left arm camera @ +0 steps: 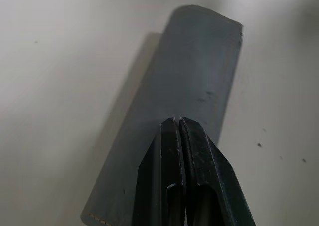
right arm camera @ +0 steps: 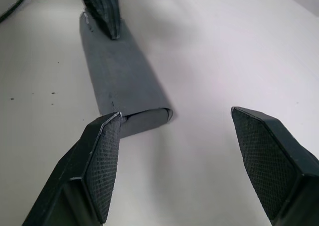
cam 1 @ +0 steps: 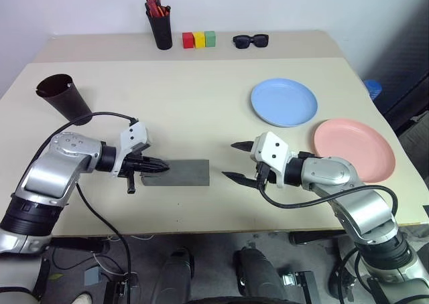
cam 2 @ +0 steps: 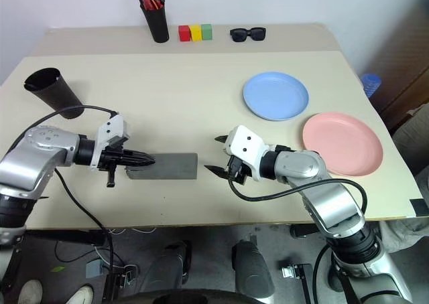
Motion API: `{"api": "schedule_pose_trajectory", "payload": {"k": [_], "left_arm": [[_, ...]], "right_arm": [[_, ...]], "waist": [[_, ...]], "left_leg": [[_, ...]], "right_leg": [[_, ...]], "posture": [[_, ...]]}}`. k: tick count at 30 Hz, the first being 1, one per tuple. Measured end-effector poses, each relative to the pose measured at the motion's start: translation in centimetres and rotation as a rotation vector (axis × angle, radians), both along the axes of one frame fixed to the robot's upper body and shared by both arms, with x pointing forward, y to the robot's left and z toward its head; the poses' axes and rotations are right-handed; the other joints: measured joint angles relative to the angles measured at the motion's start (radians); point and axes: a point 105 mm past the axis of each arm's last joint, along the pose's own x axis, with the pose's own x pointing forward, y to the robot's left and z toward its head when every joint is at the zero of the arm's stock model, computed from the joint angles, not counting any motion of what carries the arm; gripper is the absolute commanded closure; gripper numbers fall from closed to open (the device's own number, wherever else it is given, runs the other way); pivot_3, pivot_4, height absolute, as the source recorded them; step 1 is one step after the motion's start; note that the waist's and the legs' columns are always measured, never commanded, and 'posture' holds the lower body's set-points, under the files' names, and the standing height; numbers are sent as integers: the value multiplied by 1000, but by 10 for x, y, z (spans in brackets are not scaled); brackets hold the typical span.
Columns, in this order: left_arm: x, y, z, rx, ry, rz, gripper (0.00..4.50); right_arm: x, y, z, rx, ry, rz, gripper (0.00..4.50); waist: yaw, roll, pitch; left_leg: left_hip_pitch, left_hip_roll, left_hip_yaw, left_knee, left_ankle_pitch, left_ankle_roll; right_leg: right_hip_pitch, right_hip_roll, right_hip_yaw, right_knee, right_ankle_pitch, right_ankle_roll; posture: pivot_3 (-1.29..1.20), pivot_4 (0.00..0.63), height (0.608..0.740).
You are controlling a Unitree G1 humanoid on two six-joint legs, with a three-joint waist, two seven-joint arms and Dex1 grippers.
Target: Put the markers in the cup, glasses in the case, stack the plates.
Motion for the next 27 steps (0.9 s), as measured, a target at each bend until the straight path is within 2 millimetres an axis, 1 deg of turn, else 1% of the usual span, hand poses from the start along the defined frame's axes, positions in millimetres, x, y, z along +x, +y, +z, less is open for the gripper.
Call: {"api": "schedule_pose_trajectory", "payload": {"k": [2, 4, 6, 9, 11, 14, 15, 17, 20, 22, 23, 24, 26, 27], "left_arm": [[7, -4, 5, -76, -54, 45, 4469], [13, -7, 14, -155, -118, 80, 4469], [14, -5, 24, -206, -169, 105, 4469], [5, -6, 35, -257, -221, 103, 4469], [-4, -10, 36, -283, -226, 85, 4469], [-15, -17, 36, -310, -220, 52, 4469], [-17, -19, 37, -317, -222, 43, 4469], [-26, -22, 35, -332, -211, 44, 4469], [-37, -30, 29, -356, -182, 30, 4469], [-39, -32, 26, -355, -173, 46, 4469], [-38, -31, 24, -357, -172, 58, 4469], [-38, -32, 22, -359, -169, 72, 4495], [-40, -34, 21, -362, -173, 77, 4500], [-41, -34, 20, -361, -174, 85, 4500]], "right_arm": [[6, -3, -1, -8, 7, -18, 933], [12, -8, 1, -28, -3, -37, 933], [20, -17, 6, -52, -18, -74, 933], [37, -44, 13, -95, -32, -191, 933], [51, -58, 16, -103, -43, -280, 933], [70, -76, 15, -129, -64, -405, 933], [75, -82, 14, -142, -68, -441, 933], [92, -92, 9, -209, -114, -496, 933], [111, -108, -11, -339, -148, -534, 933], [119, -110, -24, -386, -157, -522, 933], [124, -108, -26, -395, -166, -517, 933], [129, -105, -27, -398, -188, -507, 1185], [136, -107, -26, -415, -216, -507, 1741], [139, -108, -26, -424, -227, -509, 2211]], "waist": [[1, 0, 0], [1, 0, 0], [0, 0, 0], [-1, 0, 0], [-1, 0, 0], [0, 0, 0], [0, 0, 0], [-3, 0, 0], [-2, 0, 0], [-2, 0, 0], [-3, 0, 0], [-6, 0, 0], [-4, 0, 0], [-3, 0, 0]], "left_leg": [[0, 0, 0, 2, 0, 0], [-1, 0, 0, 2, 0, 0], [-1, 0, 0, 2, 0, 0], [-1, 0, 0, 2, 0, 0], [-1, 0, 0, 2, 0, 0], [-1, 0, 1, 2, 0, 0], [0, 0, 1, 3, 0, 0], [0, 0, 2, 3, 0, 0], [0, 0, 3, 3, 0, 0], [0, 0, 2, 2, 0, 0], [0, 0, 3, 3, 0, 0], [0, 0, 3, 3, 0, 0], [0, 0, 3, 3, 0, 0], [0, 0, 3, 3, 0, 0]], "right_leg": [[0, 0, 0, 0, 0, 0], [0, 0, 0, 0, 0, 0], [0, 0, 0, 0, 0, 0], [0, -1, 0, 0, 0, 0], [0, -1, 0, 0, 0, 0], [0, 0, 0, 0, 0, 0], [0, 0, 0, 0, 0, 0], [0, -1, 1, 0, 0, 0], [0, -1, 1, 0, 0, 0], [0, -1, 1, 0, 0, -1], [0, -1, 1, 0, 1, -1], [0, -1, 1, 0, 1, -1], [0, -1, 1, 0, 1, -1], [0, -1, 1, 0, 1, -1]], "posture": [[0, 150, 740], [0, 150, 740], [0, 150, 740], [0, 150, 740], [0, 150, 740], [0, 150, 740], [0, 150, 740], [0, 150, 740], [0, 150, 740], [0, 150, 740], [0, 150, 740], [0, 150, 740], [0, 150, 740], [0, 150, 740]]}}
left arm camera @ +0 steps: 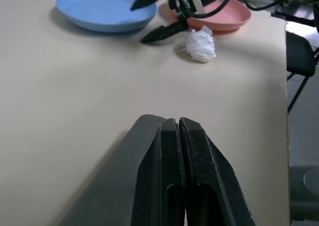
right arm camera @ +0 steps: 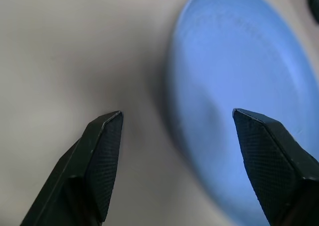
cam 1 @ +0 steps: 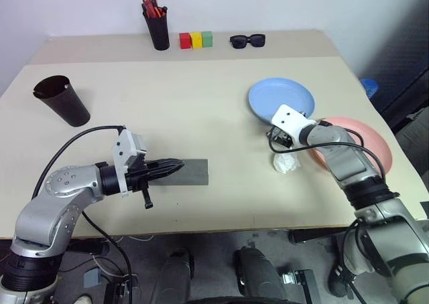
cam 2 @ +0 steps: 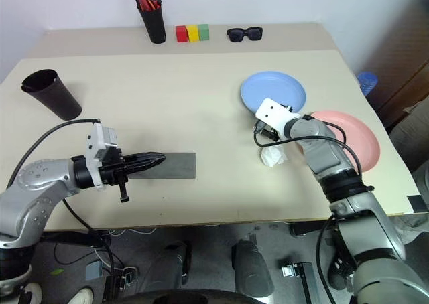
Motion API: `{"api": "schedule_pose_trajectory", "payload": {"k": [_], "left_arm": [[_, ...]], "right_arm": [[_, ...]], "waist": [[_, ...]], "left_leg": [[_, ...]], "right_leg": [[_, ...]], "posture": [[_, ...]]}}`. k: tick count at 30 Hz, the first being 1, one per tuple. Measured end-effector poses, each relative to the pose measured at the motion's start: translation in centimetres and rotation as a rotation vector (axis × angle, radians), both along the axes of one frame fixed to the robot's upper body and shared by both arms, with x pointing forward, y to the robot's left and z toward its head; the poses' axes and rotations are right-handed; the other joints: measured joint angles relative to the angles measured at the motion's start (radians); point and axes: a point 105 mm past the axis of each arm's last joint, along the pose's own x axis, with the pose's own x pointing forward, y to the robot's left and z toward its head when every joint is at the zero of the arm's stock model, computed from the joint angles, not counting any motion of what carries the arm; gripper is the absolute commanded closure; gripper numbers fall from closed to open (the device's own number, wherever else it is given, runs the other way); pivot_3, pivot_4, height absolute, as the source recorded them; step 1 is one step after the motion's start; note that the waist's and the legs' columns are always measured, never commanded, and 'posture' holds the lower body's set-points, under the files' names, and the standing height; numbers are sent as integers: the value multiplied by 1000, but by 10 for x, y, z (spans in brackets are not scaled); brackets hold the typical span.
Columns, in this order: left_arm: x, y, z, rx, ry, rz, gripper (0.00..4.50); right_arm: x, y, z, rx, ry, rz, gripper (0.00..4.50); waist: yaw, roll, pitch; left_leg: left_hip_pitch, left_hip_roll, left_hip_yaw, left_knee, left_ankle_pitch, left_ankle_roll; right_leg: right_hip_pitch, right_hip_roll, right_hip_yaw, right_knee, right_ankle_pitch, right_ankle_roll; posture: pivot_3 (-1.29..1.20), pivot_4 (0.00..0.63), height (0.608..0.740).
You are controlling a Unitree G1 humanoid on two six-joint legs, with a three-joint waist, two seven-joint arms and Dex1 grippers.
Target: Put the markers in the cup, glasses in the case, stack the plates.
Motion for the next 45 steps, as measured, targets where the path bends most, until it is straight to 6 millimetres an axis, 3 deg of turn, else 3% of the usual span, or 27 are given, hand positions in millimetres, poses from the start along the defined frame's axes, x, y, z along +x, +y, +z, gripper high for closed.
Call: {"api": "schedule_pose_trajectory", "payload": {"k": [4, 5, 12, 19, 21, 27, 30, 36, 41, 45], "left_arm": [[-2, 0, -4, -11, 10, 27, 4500], [-4, 0, -5, -16, 13, 32, 4500], [-5, -4, -4, -53, -1, 65, 4500], [-1, -13, 1, -94, -34, 47, 4500], [0, -21, 0, -102, -34, 12, 4500], [10, -39, 4, -117, -52, -63, 4500], [11, -44, 5, -114, -55, -95, 4500], [15, -43, 3, -109, -51, -92, 4500], [15, -39, -1, -102, -45, -69, 4500], [13, -38, -5, -104, -36, -54, 4500]], "right_arm": [[3, -1, -7, -36, -8, 18, 4314], [3, -1, -7, -44, -12, 25, 4448], [-6, 1, 14, -48, -92, 66, 4448], [-66, -41, 76, -73, -132, 119, 4448], [-83, -55, 73, -94, -69, 103, 4448], [-139, -108, 35, -116, 207, -44, 4448], [-149, -118, 24, -104, 261, -92, 3505], [-148, -100, 37, -25, 215, -60, 601], [-143, -64, 42, 90, 184, 47, 601], [-137, -37, 21, 179, 224, 102, 601]], "waist": [[3, 0, 0], [3, 0, 0], [2, 1, 0], [28, 2, 1], [33, 3, 1], [29, 3, 0], [12, 5, -1], [2, 5, -1], [7, 5, -1], [7, 5, -1]], "left_leg": [[0, 0, 0, 0, 0, 0], [0, 0, 0, 0, 0, 0], [0, 0, 0, 0, 0, 0], [0, 0, -1, 0, 0, 1], [1, -1, -1, 0, 0, 1], [1, 0, 0, 2, -1, 1], [2, 0, 1, 2, 0, 1], [2, 0, 1, 4, 0, 1], [2, 0, 0, 5, 0, 1], [1, 0, 0, 5, 0, 1]], "right_leg": [[0, 0, 0, 0, 0, 0], [0, 0, 0, 0, 0, 0], [0, 0, 0, 0, 0, 0], [3, -1, -1, -2, 0, 0], [4, -1, -1, -3, 0, 0], [6, 0, -1, -4, 0, 0], [5, 0, 0, -3, 0, 0], [6, 1, 0, -2, 0, 0], [6, 1, 0, -2, 0, 0], [6, 1, 0, -2, 0, 0]], "posture": [[0, 150, 740], [0, 150, 740], [0, 150, 740], [0, 150, 740], [0, 150, 740], [0, 150, 740], [0, 150, 740], [0, 150, 740], [0, 150, 740], [0, 150, 740]]}}
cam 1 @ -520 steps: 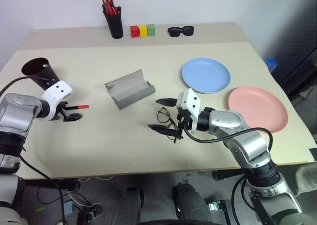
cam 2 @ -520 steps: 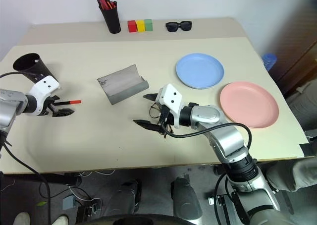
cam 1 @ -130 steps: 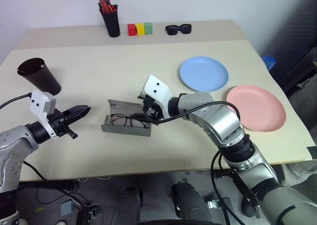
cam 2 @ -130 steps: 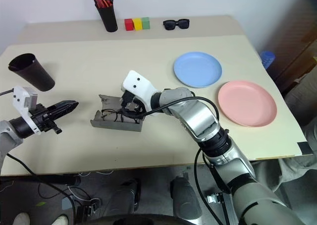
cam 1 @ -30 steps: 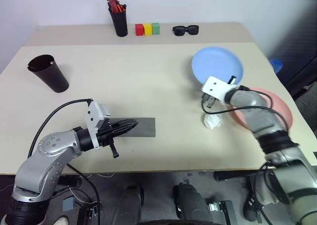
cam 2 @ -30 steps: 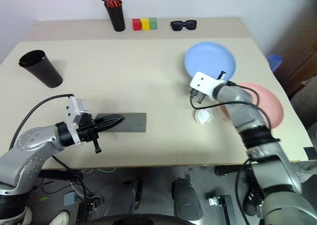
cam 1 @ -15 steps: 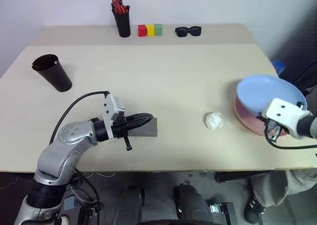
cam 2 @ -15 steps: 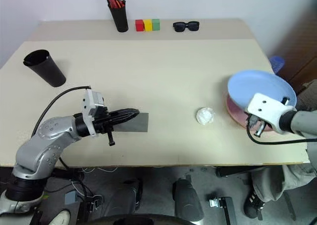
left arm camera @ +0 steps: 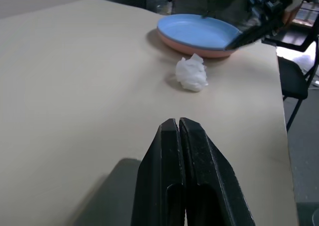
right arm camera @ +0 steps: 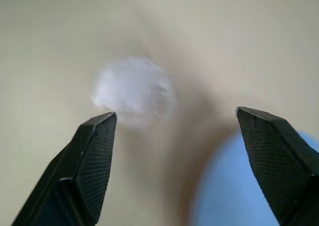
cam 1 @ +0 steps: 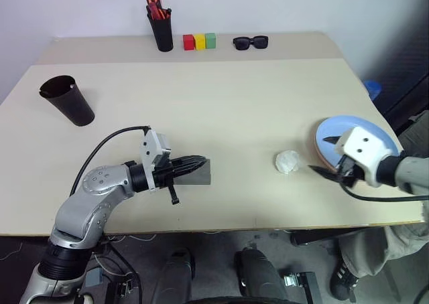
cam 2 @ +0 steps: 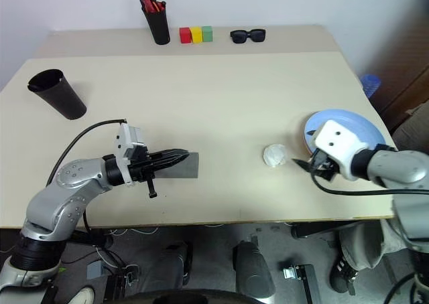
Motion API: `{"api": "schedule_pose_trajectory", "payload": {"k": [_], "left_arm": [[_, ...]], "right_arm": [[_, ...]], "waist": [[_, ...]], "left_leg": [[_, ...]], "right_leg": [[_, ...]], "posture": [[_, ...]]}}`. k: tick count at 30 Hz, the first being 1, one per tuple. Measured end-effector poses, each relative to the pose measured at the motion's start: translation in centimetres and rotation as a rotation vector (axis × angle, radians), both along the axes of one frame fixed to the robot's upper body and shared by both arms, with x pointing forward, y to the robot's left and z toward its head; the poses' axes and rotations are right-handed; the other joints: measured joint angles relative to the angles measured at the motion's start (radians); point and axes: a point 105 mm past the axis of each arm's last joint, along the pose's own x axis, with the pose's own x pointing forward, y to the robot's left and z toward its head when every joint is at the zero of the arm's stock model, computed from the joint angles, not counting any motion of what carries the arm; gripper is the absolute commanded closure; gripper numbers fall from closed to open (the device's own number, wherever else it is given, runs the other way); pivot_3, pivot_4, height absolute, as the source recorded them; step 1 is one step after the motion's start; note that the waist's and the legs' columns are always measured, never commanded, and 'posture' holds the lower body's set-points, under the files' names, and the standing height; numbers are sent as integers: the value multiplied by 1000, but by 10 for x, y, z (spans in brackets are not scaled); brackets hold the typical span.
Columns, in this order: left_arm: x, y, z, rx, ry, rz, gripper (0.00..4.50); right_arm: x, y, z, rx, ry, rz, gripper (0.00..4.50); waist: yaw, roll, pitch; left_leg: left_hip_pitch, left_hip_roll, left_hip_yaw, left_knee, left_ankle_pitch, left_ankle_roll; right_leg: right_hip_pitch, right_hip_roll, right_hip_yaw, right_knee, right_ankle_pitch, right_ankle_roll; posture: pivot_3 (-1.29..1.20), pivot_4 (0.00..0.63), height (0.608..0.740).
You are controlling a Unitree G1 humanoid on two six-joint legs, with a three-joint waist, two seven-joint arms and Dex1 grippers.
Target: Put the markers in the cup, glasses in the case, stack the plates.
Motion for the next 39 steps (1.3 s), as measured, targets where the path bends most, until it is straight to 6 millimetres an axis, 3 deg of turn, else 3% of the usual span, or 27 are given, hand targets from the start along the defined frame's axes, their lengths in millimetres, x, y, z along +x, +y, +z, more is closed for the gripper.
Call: {"api": "schedule_pose_trajectory", "payload": {"k": [8, 11, 16, 17, 18, 22, 27, 29, 31, 32, 34, 37, 38, 39], "left_arm": [[-6, 0, 0, 7, 5, 1, 4500], [-7, 1, 0, 15, 3, -1, 4500], [-10, 0, -1, 19, 6, -2, 4500], [-10, 1, -2, 21, 7, 0, 4500], [-11, 1, -4, 25, 9, 4, 4500], [-11, 3, -6, 36, 1, 12, 4500], [-8, 6, -10, 35, 5, 23, 4500], [-8, 6, -11, 35, 3, 24, 4500], [-7, 5, -12, 31, 2, 27, 4500], [-6, 5, -12, 33, -1, 31, 4500], [-3, 5, -11, 27, -6, 38, 4500], [-1, 5, -10, 28, -14, 46, 4500], [-1, 6, -10, 28, -14, 53, 4500], [0, 7, -10, 28, -15, 61, 4500]], "right_arm": [[18, 9, -33, 31, 41, -33, 601], [20, 9, -41, 37, 58, -41, 1443], [23, 13, -37, 54, 46, -37, 4029], [22, 15, -35, 58, 46, -32, 4390], [21, 17, -33, 59, 40, -27, 4478], [22, 6, -14, 39, 3, -62, 4478], [27, -31, 28, -5, -110, -186, 4478], [28, -47, 31, -40, -124, -242, 4478], [30, -78, 20, -98, -101, -359, 4478], [31, -88, 14, -103, -84, -399, 3584], [31, -98, 6, -106, -64, -439, 2764], [33, -99, 7, -117, -82, -427, 1205], [34, -96, 10, -122, -100, -409, 742], [35, -94, 13, -123, -117, -390, 742]], "waist": [[3, 0, 0], [3, 0, 0], [0, 0, 0], [1, 0, 0], [0, 0, 0], [3, 0, 0], [7, 0, 0], [8, 0, 0], [14, 0, 0], [18, 0, 0], [17, 1, 0], [15, 1, 0], [15, 1, 0], [16, 1, 0]], "left_leg": [[0, 0, 0, 0, 0, 0], [0, 0, 0, 0, 0, 0], [0, 0, 0, 0, 0, 0], [0, 0, 0, 0, 0, 0], [0, 0, 0, 0, 0, 0], [0, 0, 0, 0, 0, 0], [0, 0, 0, 0, 0, 0], [0, 0, 0, 0, 0, 0], [0, 0, 0, 0, 0, 0], [0, 0, 0, 0, 0, 0], [0, 0, 1, 0, 0, 0], [0, 0, 1, 0, 0, 0], [0, 0, 1, 0, 0, 0], [0, 0, 1, 0, 0, 0]], "right_leg": [[0, 0, 0, 0, 0, 0], [0, 0, 0, 0, 0, 0], [0, 0, 0, 0, 0, 0], [0, 0, 0, 0, 0, 0], [0, 0, 0, 0, 0, 0], [0, 0, 0, 0, 0, 0], [0, 0, 0, 0, 0, 0], [0, 0, 0, 0, 0, 0], [0, 0, 0, -1, 0, 0], [0, 0, 0, -1, 0, 0], [-1, 0, 0, -1, 0, 0], [-1, 0, 0, -1, 0, 0], [-1, 0, 0, -1, 0, 0], [-1, 0, 0, -1, 0, 0]], "posture": [[0, 150, 740], [0, 150, 740], [0, 150, 740], [0, 150, 740], [0, 150, 740], [0, 150, 740], [0, 150, 740], [0, 150, 740], [0, 150, 740], [0, 150, 740], [0, 150, 740], [0, 150, 740], [0, 150, 740], [0, 150, 740]]}}
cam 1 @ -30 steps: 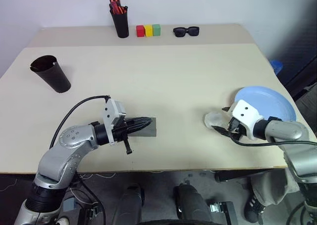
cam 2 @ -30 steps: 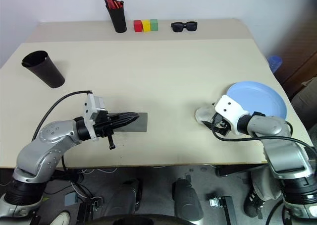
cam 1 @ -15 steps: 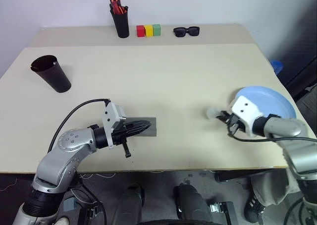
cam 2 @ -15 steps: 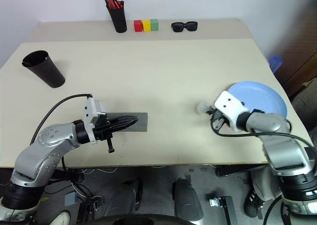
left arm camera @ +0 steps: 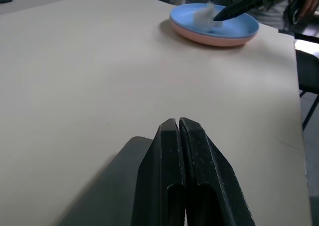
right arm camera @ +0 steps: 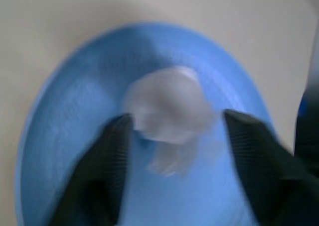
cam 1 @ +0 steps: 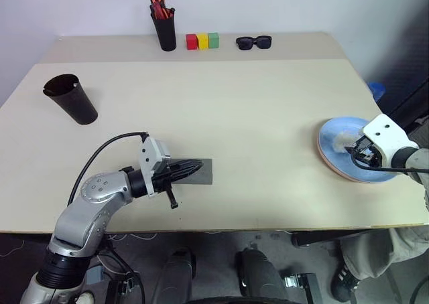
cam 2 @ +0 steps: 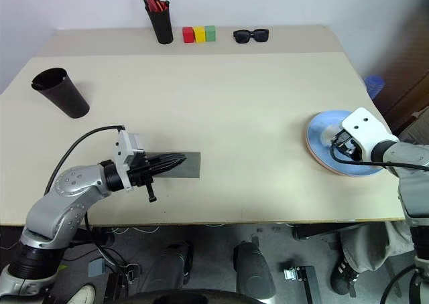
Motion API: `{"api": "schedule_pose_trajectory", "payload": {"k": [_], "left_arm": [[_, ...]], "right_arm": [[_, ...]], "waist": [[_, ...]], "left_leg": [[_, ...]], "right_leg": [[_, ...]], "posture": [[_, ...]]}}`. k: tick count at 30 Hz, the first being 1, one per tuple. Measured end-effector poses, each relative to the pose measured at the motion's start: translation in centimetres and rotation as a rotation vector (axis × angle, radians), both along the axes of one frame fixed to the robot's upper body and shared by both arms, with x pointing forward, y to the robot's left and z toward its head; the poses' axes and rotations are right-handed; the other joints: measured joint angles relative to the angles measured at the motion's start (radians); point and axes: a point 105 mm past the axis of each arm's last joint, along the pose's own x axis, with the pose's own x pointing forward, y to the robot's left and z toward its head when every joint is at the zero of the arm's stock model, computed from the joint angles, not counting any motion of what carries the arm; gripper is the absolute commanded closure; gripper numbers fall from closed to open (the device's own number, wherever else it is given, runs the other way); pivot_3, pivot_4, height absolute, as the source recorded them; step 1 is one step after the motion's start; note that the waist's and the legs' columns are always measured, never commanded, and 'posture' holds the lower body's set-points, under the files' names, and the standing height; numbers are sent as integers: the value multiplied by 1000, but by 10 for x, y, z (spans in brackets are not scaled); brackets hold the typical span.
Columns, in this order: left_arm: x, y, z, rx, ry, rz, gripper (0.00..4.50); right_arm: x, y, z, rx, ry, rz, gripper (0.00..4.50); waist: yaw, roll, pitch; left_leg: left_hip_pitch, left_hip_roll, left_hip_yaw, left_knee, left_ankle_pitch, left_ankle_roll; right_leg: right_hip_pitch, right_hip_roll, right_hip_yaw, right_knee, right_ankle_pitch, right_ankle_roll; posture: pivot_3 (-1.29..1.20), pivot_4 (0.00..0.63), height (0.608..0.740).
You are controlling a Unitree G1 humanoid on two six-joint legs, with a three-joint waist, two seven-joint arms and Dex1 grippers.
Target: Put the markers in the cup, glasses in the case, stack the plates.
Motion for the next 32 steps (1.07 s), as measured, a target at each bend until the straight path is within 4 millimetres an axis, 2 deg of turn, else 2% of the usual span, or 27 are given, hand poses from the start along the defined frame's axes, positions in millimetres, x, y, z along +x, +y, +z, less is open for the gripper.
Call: {"api": "schedule_pose_trajectory", "payload": {"k": [3, 8, 13, 17, 21, 24, 28, 32], "left_arm": [[3, 9, 0, 6, -5, 51, 4500], [15, 46, 15, 25, -69, 219, 4500], [20, 124, 24, 54, -106, 521, 4500], [11, 162, 20, 93, -105, 664, 4500], [2, 178, 19, 104, -103, 734, 4500], [-3, 184, 22, 109, -116, 767, 4500], [-7, 179, 19, 100, -119, 779, 4500], [-12, 174, 17, 84, -118, 791, 4500]], "right_arm": [[2, 13, 6, 27, -21, 79, 742], [6, 45, 10, 178, -30, 219, 742], [7, 87, 16, 385, -32, 384, 742], [8, 99, 20, 436, -29, 442, 742], [16, 102, 29, 500, -35, 470, 742], [20, 97, 23, 525, -13, 456, 742], [23, 97, 6, 536, 43, 453, 742], [23, 94, 0, 535, 68, 448, 742]], "waist": [[1, 0, 0], [2, 0, 0], [-5, 0, 0], [4, 0, 0], [7, 0, 0], [7, 0, 0], [4, 0, 0], [3, 0, 0]], "left_leg": [[0, 0, 0, 0, 0, 0], [0, 0, 0, 0, 0, 0], [0, 0, 0, -1, 0, 0], [0, 0, 0, -1, 0, 0], [-1, 0, 0, 0, 0, 0], [-1, 0, 0, -1, 0, 0], [-1, 0, 0, -1, 0, 0], [0, 0, 0, -1, 0, 0]], "right_leg": [[0, 0, 0, 0, 0, 0], [0, 0, 0, 0, 0, 0], [0, 0, 0, 0, 0, 0], [0, -1, 0, -1, 0, 0], [0, -1, 0, -1, 0, 0], [0, -1, 0, -1, 0, 0], [0, -1, 0, -1, 0, 0], [0, -1, 0, -1, 0, 0]], "posture": [[0, 150, 740], [0, 150, 740], [0, 150, 740], [0, 150, 740], [0, 150, 740], [0, 150, 740], [0, 150, 740], [0, 150, 740]]}}
